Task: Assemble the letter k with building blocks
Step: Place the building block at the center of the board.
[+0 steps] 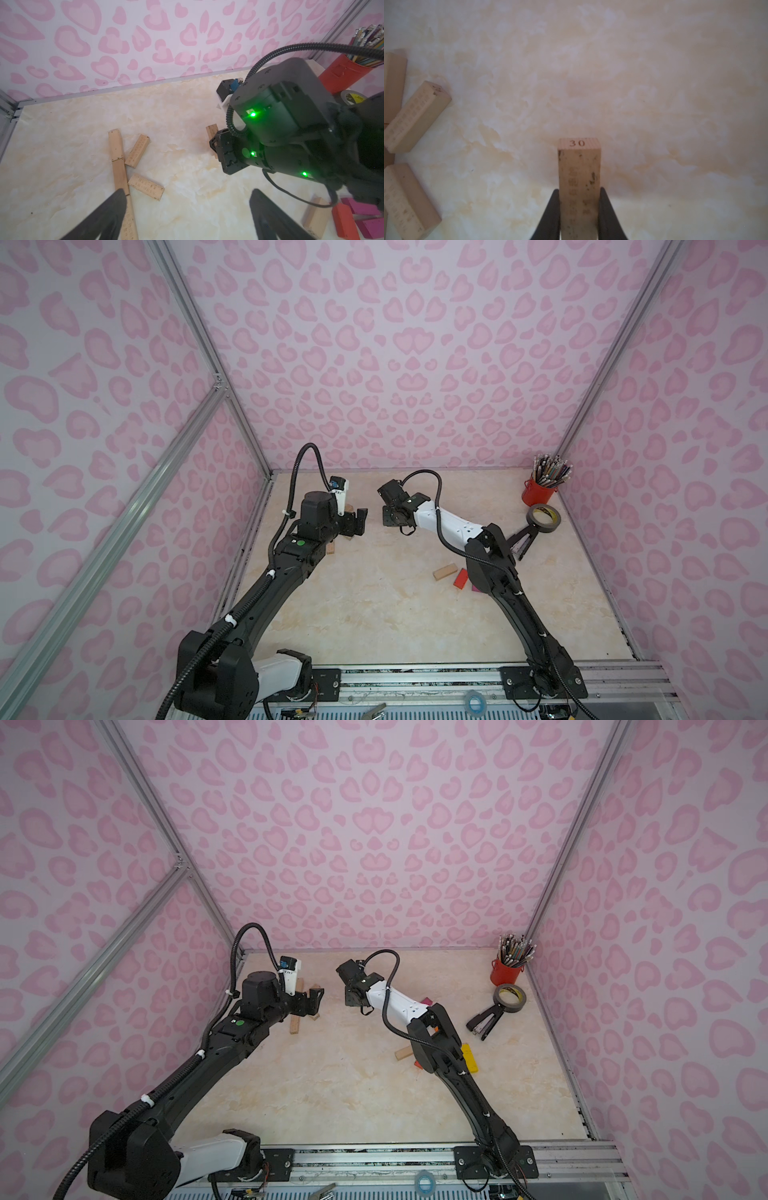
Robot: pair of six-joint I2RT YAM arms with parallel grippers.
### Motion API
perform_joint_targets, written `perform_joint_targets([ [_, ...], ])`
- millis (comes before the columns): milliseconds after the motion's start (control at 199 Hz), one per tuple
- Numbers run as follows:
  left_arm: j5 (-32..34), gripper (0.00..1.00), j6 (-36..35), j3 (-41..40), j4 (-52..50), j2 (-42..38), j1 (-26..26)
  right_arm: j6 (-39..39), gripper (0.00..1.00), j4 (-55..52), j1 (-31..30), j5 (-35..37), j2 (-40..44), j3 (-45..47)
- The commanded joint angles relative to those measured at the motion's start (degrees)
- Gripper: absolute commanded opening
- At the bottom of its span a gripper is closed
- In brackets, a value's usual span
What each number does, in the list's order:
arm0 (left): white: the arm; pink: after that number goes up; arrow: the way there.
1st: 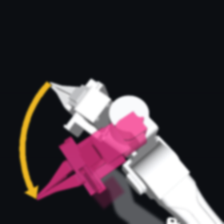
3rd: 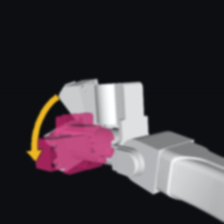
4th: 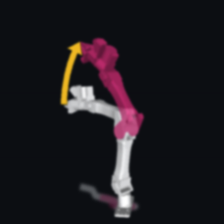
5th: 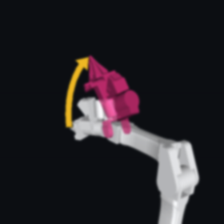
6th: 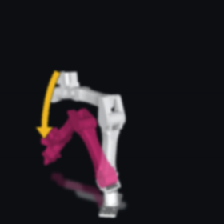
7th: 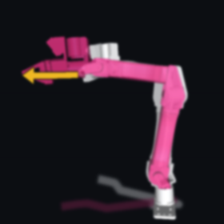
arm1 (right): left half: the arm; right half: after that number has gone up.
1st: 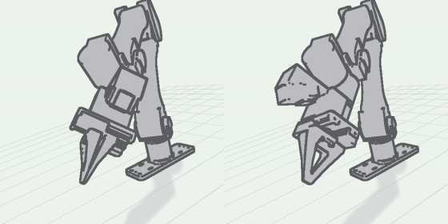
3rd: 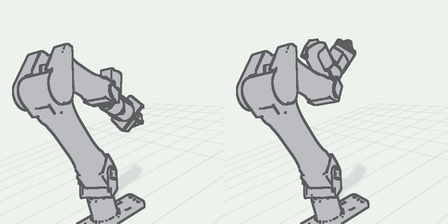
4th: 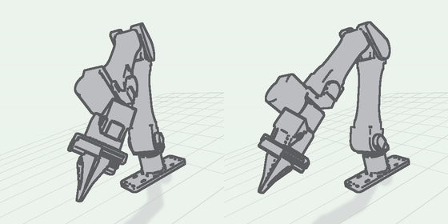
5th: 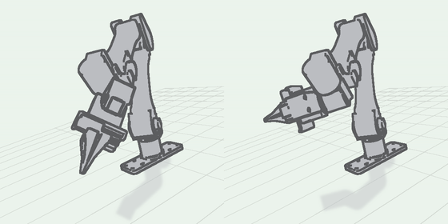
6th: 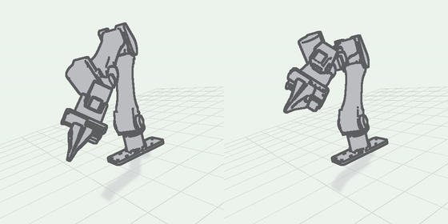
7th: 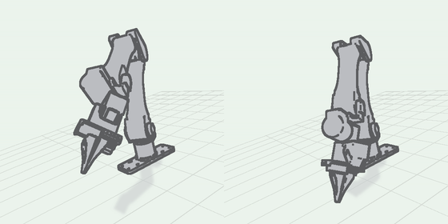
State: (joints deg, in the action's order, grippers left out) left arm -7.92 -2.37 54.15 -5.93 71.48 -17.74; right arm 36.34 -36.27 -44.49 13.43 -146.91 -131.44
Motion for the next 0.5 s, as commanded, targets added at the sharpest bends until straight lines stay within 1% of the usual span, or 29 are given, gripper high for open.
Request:
perform_joint_targets([
  [0,0.89,0.94,1.12,0.54,0.93,-0.29,0.07,-0.45,0.13,-5.08,0.01,1.66,-4.61,-6.37],
  [156,0.04,0.94,1.18,0.52,0.75,-0.29,0.16,-1.18,0.13,-7.18,0.27,2.79,-9.62,-14.1],
  [327,-0.08,0.94,1.14,0.23,0.57,-0.63,0.25,-0.48,0.16,-7.41,1.11,2.99,-11.95,-16.69],
  [497,-0.25,0.94,0.26,0.34,0.22,-0.91,0.59,-0.24,0.26,-7.49,1.25,1.88,-13.44,-17.97],
])
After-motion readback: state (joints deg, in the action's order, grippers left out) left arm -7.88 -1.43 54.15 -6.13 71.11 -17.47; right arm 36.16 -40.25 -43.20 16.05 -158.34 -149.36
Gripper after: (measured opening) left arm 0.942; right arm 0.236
